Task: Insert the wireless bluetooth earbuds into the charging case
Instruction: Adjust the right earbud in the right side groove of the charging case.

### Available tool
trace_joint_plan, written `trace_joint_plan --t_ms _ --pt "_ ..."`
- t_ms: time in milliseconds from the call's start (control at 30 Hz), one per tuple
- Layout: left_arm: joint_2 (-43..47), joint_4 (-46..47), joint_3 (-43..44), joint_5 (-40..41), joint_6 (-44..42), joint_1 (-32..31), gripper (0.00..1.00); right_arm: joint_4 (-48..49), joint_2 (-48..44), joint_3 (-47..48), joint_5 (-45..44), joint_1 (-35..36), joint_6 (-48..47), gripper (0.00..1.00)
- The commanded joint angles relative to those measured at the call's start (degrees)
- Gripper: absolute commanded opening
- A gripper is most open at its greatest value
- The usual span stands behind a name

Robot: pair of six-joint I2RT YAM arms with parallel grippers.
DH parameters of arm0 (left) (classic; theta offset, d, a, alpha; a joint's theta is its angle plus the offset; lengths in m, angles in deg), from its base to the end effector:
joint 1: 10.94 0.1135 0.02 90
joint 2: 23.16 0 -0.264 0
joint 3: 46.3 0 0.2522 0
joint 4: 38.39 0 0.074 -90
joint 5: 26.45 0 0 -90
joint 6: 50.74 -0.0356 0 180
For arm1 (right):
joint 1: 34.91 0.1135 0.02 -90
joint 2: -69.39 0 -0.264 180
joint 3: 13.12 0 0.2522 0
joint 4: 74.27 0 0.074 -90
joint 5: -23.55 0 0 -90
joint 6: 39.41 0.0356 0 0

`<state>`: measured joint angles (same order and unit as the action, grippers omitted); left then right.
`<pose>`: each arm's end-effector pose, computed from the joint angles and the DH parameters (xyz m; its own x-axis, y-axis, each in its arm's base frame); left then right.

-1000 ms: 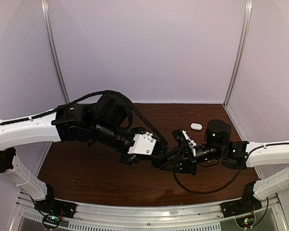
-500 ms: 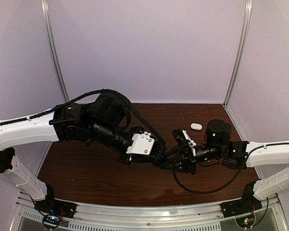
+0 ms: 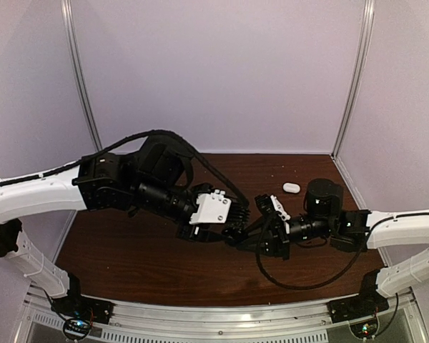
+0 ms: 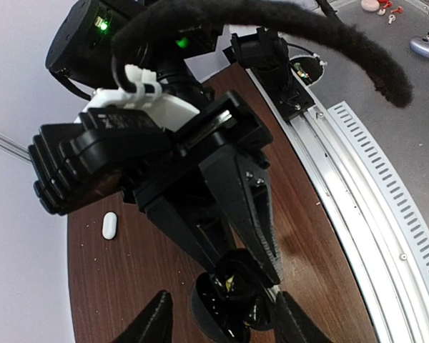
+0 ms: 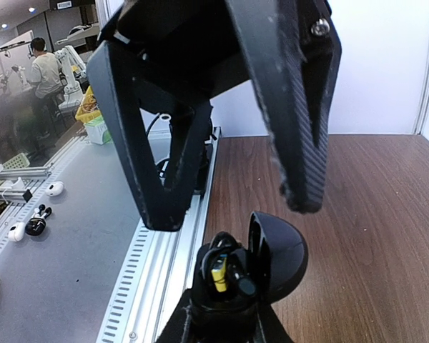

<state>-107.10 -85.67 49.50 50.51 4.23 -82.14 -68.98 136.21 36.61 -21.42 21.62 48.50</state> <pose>0.0979 -0.3126 0.3649 0.4104 0.5296 -0.7424 0.9109 -0.2004 0.3607 0.1192 0.2259 0.2618 -0.0773 -0.1636 -0.9835 -0.9749 -0.1940 0.1089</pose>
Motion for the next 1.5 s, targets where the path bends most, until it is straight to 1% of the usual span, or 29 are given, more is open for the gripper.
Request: trace_joint_plan --t_ms 0,167,300,467,867,1000,1167,1300,1333,1467 --pt "0.8 4.8 -1.9 1.8 3.3 0.2 0.53 1.2 -2.4 0.2 -1.8 0.3 -1.0 0.0" --pt "0.1 4.5 -2.4 2.0 4.5 0.2 0.54 1.7 -3.3 0.0 -2.6 0.3 -1.2 0.0" --pt "-0.2 4.1 -1.9 -0.1 3.9 0.2 0.54 2.1 -3.7 0.0 -3.5 0.2 -0.8 0.0" --pt "-0.6 3.5 -0.7 -3.2 2.8 0.0 0.51 4.7 -4.2 -0.8 -4.0 -0.7 2.0 0.0" --pt "-1.4 3.1 -1.0 -4.1 0.9 -0.9 0.41 7.6 -4.5 -1.5 -4.3 -2.2 5.6 0.0" --pt "-1.6 3.2 -1.2 -4.5 1.2 -0.9 0.41 7.8 -4.8 -1.6 -4.4 -2.6 5.4 0.0" --pt "-1.5 3.5 -0.8 -1.0 1.6 -1.0 0.46 7.5 -4.6 -1.9 -3.4 -2.6 4.5 0.0" --pt "-0.9 6.0 -1.2 4.6 2.7 -0.9 0.48 6.8 -4.4 -1.7 -2.4 -2.6 4.1 0.0" --pt "-0.7 7.0 -1.6 7.1 3.1 -0.9 0.48 6.8 -4.4 -1.8 -1.8 -2.6 4.0 0.0" --pt "-1.1 7.7 -2.1 13.2 3.0 -0.8 0.48 6.9 -4.4 -1.7 -0.6 -2.4 4.1 0.0"
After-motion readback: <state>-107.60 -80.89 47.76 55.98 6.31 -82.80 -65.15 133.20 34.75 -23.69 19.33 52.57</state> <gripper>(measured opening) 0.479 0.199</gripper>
